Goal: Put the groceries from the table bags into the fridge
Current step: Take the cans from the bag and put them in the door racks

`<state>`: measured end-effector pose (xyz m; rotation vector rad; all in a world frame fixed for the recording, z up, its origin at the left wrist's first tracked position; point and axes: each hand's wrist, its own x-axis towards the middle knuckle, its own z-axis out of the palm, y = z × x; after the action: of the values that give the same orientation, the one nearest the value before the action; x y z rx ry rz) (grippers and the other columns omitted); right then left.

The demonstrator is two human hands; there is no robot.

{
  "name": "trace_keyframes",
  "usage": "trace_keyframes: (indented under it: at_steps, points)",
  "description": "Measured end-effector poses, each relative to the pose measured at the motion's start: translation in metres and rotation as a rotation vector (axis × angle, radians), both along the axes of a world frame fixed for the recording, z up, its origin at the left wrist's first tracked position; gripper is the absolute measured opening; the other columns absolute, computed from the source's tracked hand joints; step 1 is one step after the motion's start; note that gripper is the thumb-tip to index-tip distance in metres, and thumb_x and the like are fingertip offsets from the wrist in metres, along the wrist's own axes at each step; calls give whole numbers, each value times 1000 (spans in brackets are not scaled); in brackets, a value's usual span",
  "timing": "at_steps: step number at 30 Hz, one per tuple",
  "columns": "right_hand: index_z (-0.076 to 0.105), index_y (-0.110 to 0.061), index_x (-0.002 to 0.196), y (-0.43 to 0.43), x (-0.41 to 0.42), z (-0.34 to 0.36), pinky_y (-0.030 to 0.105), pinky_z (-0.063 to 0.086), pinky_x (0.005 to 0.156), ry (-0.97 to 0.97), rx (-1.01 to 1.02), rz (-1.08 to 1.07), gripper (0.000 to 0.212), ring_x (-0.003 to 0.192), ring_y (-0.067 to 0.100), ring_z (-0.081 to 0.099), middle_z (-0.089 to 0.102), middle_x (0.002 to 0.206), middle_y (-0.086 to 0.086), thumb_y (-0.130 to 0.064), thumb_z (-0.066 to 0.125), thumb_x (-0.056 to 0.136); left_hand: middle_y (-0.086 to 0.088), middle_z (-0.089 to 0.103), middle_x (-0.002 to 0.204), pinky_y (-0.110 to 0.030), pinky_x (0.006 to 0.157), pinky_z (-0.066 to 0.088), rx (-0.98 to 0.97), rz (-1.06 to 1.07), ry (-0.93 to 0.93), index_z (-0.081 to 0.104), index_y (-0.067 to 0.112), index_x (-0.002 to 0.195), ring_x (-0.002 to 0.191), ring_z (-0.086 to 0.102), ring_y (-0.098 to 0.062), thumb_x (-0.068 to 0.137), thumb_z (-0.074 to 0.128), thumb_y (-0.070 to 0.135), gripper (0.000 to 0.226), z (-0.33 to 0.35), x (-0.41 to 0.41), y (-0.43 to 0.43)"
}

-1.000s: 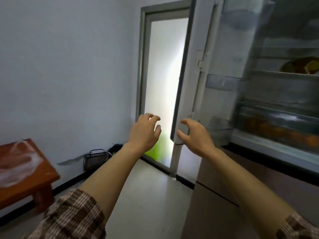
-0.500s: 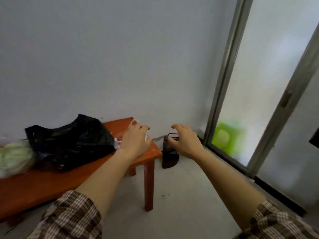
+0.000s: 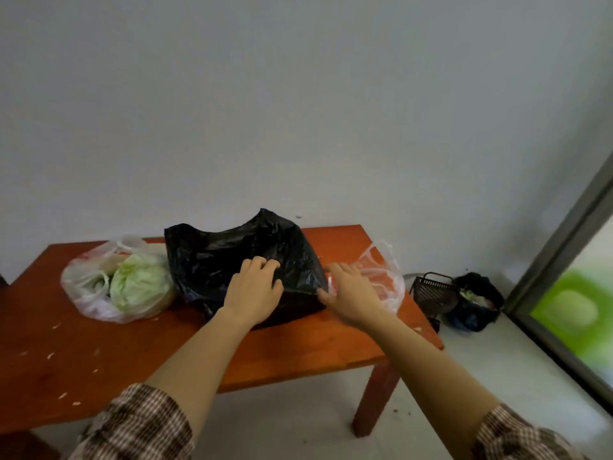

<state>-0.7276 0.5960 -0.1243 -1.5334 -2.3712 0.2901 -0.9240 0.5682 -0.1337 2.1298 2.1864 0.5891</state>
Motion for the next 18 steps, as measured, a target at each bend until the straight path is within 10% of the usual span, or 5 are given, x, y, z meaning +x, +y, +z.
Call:
trace_keyframes:
  at_steps: [18]
  points:
    - [55, -17, 128, 147, -199, -103, 40, 28, 101, -76, -219, 175, 34, 125, 20, 42, 58, 127, 1, -26, 46, 96, 2, 43, 136, -29, 91, 48, -364, 40, -118, 41, 21, 139, 127, 38, -18, 98, 44, 33, 42, -122, -178, 107]
